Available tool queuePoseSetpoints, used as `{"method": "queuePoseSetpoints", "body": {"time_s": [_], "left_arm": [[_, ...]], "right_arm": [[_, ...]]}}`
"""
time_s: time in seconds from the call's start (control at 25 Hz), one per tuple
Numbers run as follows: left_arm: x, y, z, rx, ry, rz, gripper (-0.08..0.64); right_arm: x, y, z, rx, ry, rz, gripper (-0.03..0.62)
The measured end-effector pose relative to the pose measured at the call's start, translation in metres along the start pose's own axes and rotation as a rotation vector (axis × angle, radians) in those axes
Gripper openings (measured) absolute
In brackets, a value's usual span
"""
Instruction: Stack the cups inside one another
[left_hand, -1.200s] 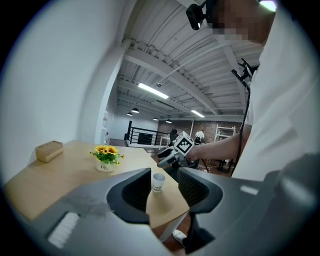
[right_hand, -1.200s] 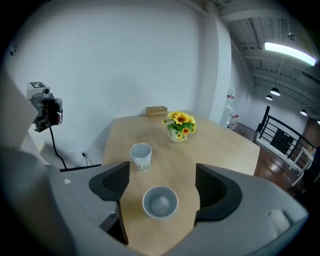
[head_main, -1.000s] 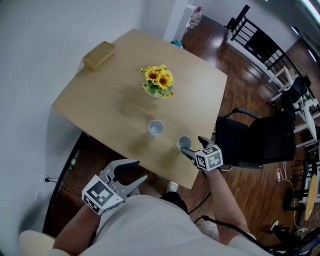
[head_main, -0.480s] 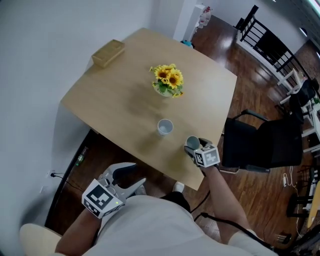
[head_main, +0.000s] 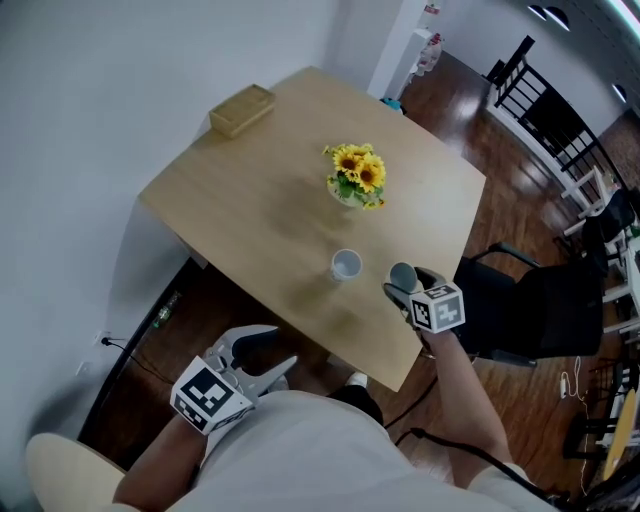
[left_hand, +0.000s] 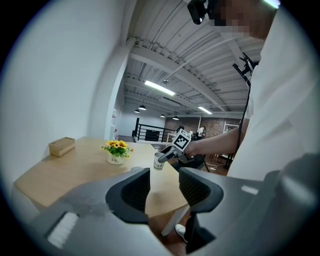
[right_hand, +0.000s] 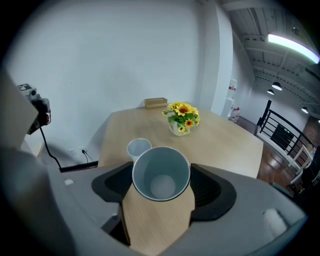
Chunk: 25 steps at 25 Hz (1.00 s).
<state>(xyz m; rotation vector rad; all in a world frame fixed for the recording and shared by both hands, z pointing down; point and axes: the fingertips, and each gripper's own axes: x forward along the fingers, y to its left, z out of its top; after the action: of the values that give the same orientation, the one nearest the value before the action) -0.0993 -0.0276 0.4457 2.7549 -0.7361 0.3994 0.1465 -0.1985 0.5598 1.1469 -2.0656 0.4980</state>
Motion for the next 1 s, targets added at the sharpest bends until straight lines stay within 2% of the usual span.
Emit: {"method": "queuePoseSetpoints", "body": {"time_s": [0.2, 0.4, 0.76, 1.0], "left_arm": [[-0.009, 0.005, 0.001, -0.004, -0.017, 0.027, 0.193], [-0.021, 0.014, -0.001, -0.006, -0.038, 0.072, 0.193], [-0.044, 0.022, -0.014, -0.069, -0.045, 0.141, 0.193], [-0.047, 0.018, -0.017, -0.087, -0.045, 0.139, 0.193]], "right_arm": [[-0.001, 0.022, 0.047, -0.042, -0.047, 0.057, 0.365], [0.018, 0.047, 0.073, -0.093, -0.06, 0.109, 0.365], [0.055, 0.067, 0.077, -0.111, -0.025, 0.174, 0.367], [0.054, 0.071, 0.075, -0.08, -0.046, 0.186, 0.383]]}}
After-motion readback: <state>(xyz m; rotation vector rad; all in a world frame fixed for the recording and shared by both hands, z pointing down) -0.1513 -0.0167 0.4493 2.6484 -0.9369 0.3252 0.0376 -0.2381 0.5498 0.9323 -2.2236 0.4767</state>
